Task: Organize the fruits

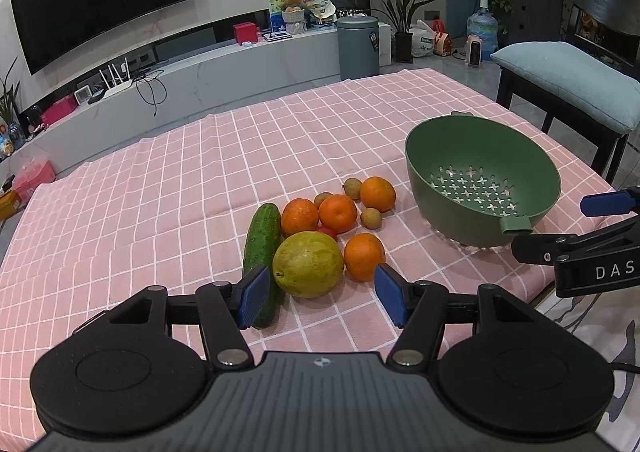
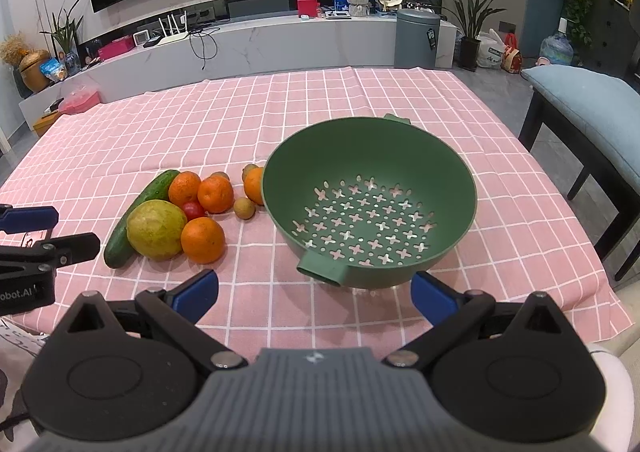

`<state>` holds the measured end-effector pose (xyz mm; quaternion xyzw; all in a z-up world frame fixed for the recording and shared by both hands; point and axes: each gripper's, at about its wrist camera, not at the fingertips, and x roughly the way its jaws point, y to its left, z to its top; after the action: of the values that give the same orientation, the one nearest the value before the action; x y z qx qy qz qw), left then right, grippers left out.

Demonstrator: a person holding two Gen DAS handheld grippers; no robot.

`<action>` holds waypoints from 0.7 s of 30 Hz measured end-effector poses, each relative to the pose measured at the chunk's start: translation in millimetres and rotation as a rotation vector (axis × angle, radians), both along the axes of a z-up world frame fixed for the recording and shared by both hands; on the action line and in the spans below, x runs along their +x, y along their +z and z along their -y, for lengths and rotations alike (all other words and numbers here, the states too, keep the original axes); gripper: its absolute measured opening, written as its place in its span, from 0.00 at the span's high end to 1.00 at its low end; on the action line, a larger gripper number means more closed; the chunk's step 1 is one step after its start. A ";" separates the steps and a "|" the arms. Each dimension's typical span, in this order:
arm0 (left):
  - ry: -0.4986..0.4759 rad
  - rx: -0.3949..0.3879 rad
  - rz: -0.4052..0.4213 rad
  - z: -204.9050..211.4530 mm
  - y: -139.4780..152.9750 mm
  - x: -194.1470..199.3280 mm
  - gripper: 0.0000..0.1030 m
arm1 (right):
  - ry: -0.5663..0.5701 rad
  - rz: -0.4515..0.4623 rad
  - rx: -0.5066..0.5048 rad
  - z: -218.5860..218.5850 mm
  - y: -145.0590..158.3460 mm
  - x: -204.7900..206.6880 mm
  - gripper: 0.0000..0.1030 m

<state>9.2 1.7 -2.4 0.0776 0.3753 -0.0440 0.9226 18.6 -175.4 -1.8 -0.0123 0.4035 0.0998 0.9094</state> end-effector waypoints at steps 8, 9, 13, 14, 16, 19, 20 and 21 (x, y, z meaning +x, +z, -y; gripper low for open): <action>0.002 -0.009 -0.006 -1.4 1.2 -0.7 0.31 | -0.008 -0.007 -0.004 0.9 -1.5 -0.7 0.04; 0.002 -0.008 -0.006 -1.3 1.2 -0.6 0.31 | -0.010 -0.008 -0.003 1.2 -1.7 -0.6 0.04; 0.003 -0.009 -0.008 -1.1 1.0 -1.3 0.31 | -0.015 -0.009 -0.002 1.1 -1.3 -1.1 0.04; 0.002 -0.009 -0.006 -1.6 0.9 -1.2 0.31 | -0.017 -0.008 -0.001 1.0 -1.3 -0.9 0.04; 0.002 -0.010 -0.006 -1.7 0.9 -1.2 0.31 | -0.019 -0.009 -0.002 0.9 -1.5 -0.7 0.04; 0.000 -0.013 -0.008 -1.6 0.8 -1.8 0.31 | -0.023 -0.012 -0.001 1.7 -2.5 -1.0 0.04; 0.000 -0.013 -0.008 -1.1 1.1 -2.5 0.31 | -0.025 -0.014 0.000 2.4 -2.5 -1.0 0.04; 0.000 -0.014 -0.008 -0.9 1.0 -2.8 0.31 | -0.027 -0.016 0.002 2.7 -2.7 -0.9 0.04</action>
<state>6.4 2.6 -1.3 0.0710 0.3787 -0.0472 0.9216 17.7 -178.1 -4.5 -0.0050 0.4107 0.0880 0.9075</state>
